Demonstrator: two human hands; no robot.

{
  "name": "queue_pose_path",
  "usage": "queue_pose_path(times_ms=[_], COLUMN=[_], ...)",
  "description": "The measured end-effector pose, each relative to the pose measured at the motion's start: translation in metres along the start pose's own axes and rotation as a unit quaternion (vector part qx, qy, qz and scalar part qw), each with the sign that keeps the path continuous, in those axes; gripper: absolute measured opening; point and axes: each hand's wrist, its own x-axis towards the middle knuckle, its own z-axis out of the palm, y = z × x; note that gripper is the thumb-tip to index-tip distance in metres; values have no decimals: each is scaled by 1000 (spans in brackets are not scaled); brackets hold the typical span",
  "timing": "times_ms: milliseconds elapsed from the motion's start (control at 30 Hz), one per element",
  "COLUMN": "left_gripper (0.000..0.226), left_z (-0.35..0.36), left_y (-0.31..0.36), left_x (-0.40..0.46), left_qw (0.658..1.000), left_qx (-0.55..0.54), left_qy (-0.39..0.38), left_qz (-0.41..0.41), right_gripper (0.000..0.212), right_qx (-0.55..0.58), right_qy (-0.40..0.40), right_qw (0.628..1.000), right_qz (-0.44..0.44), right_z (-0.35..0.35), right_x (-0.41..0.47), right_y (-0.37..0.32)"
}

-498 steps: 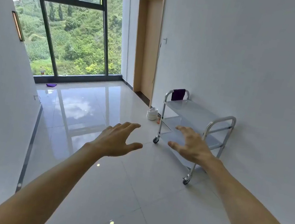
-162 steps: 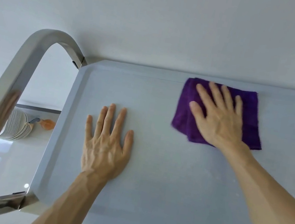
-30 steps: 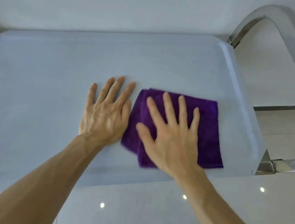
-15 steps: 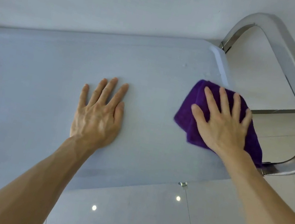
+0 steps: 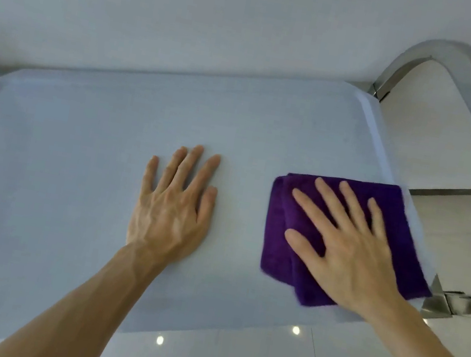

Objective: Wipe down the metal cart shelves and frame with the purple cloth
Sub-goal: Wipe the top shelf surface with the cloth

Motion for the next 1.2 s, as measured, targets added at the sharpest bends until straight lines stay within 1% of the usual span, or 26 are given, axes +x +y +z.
queue_pose_path(times_ms=[100, 167, 233, 300, 367, 433, 500, 600, 633, 700, 767, 833, 967, 1067, 1200], left_gripper=[56, 57, 57, 57, 57, 56, 56, 56, 55, 55, 55, 55, 56, 56, 56], left_z=[0, -1, -1, 0, 2, 3, 4, 5, 5, 4, 3, 3, 3, 4, 4], left_y=[0, 0, 0, -1, -2, -3, -3, -4, -3, -3, -3, -3, -4, -3, -3], left_x=[0, 0, 0, 0, 0, -1, -1, 1, 1, 2, 3, 2, 2, 2, 2], left_qw=[1000, 1000, 1000, 1000, 1000, 1000, 1000, 1000, 1000, 1000, 1000, 1000, 1000, 1000, 1000], left_qx=[4, 7, 6, 12, 12, 14, 14, 13, 13, 13, 11, 11, 12, 14, 15], left_qy=[-1, -2, 1, 3, 7, 8, 9, 8, 6, 4, 4, 1, -3, -4, -7], left_qz=[1, 2, 5, 4, 3, 5, 5, 5, 6, 5, 2, 3, -2, -1, -4], right_gripper=[68, 71, 74, 77, 77, 74, 72, 68, 66, 64, 65, 67, 74, 81, 86], right_qx=[6, 16, 27, 47, 62, 54, 36, -2, -13, -19, -12, 6, 26, 30, 39], right_qy=[6, 13, 13, 5, 5, 12, 19, 22, 21, 20, 24, 26, 29, 24, 28], right_qw=[995, 988, 981, 977, 982, 992, 999, 996, 994, 993, 996, 999, 997, 994, 993], right_qz=[103, 153, 192, 206, 177, 112, 32, -84, -110, -119, -80, -22, 70, 103, 112], right_z=[-6, -8, -8, -7, -6, -4, -1, 0, 1, 0, -3, -6, -9, -6, -6], right_x=[43, 84, 125, 156, 170, 166, 152, 126, 117, 106, 111, 131, 181, 208, 221], right_y=[29, 35, 27, 4, -25, -51, -63, -46, -34, -11, 5, 15, 17, 0, -21])
